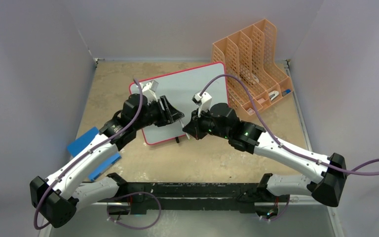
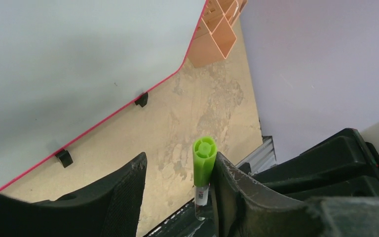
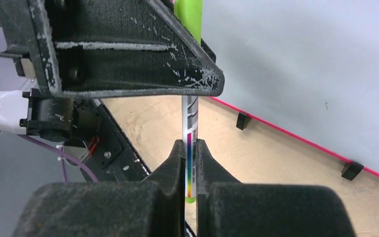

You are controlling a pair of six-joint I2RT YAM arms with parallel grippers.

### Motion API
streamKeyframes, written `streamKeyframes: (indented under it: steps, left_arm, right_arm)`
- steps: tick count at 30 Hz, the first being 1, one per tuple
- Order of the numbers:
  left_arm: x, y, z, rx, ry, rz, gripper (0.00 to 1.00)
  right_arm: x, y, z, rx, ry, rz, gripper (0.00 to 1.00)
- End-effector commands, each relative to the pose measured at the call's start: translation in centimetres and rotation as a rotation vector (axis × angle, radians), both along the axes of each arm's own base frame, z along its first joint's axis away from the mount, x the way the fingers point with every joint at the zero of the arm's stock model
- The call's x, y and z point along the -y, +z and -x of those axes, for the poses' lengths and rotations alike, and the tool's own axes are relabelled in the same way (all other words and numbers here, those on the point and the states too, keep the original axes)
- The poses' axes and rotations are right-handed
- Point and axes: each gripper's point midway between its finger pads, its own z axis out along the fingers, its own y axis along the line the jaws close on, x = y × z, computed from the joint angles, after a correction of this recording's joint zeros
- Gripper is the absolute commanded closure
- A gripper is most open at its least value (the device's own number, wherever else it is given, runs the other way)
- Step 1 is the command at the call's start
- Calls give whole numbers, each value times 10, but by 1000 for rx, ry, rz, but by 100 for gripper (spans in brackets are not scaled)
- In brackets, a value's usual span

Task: Write a sentence on the whiteboard
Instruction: Pass from the right arm to the left

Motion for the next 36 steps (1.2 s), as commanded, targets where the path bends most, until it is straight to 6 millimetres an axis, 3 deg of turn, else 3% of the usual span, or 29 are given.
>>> streamKeyframes:
  steps: [1, 12, 19, 22, 25, 29, 32, 36]
  left_arm:
    - [-2, 22, -6, 29, -1, 122, 55]
    - [-3, 32, -5, 24, -18, 194, 76]
    - [-10, 31, -6, 1, 18, 207, 100]
    - [-15, 30, -6, -21, 53, 229, 100]
    - [-25, 29, -6, -47, 127, 265, 100]
    - [-42, 34, -4, -72, 235, 332, 100]
    - [-54, 39, -2, -89, 320, 400, 100]
    - [-66, 42, 2, -122, 400, 511, 100]
  right_arm:
    - [-7, 16, 4, 48, 45, -62, 100]
    - [-11, 9, 3, 48, 51, -71, 100]
    - [-12, 11, 3, 57, 52, -90, 100]
    - [-13, 16, -1, 60, 24, -119, 100]
    - [-15, 29, -3, 56, -4, -192, 74]
    - [-15, 57, -5, 61, -55, -359, 54]
    - [-11, 80, 2, 64, -56, -516, 42]
    - [-2, 98, 11, 44, -58, -676, 35]
